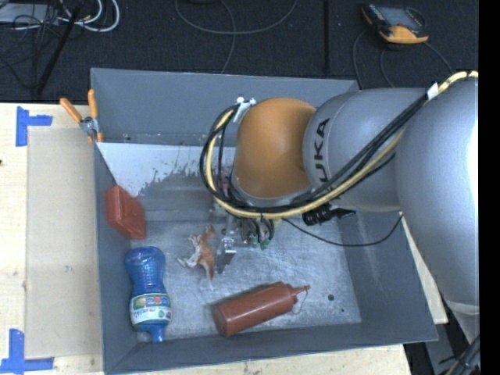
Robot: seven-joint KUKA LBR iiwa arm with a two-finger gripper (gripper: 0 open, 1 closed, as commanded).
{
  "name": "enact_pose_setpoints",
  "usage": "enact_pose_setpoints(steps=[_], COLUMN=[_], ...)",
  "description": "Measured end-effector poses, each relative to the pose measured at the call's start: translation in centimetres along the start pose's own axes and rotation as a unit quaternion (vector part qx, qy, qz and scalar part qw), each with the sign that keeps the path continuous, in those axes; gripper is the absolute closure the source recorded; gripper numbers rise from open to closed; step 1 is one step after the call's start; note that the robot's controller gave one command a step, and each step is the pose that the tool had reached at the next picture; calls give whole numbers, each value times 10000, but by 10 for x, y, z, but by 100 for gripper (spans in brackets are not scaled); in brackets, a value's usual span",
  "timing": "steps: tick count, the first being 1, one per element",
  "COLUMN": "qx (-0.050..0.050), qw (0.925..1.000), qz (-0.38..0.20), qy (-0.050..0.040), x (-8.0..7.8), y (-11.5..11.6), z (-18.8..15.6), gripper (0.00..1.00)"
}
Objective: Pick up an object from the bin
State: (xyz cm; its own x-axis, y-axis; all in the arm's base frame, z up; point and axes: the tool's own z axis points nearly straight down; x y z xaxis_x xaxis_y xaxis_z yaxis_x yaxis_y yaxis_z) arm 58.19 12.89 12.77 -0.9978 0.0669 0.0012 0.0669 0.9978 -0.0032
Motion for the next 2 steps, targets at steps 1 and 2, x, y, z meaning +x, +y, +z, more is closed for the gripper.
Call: enact_pose_setpoints(steps=[1,2], qx=[-13,-61], qw=[9999,9995], qz=[-107,-297], qy=[12,-90], x=[2,2], y=[15,-3], z=[24,51], gripper=[0,0])
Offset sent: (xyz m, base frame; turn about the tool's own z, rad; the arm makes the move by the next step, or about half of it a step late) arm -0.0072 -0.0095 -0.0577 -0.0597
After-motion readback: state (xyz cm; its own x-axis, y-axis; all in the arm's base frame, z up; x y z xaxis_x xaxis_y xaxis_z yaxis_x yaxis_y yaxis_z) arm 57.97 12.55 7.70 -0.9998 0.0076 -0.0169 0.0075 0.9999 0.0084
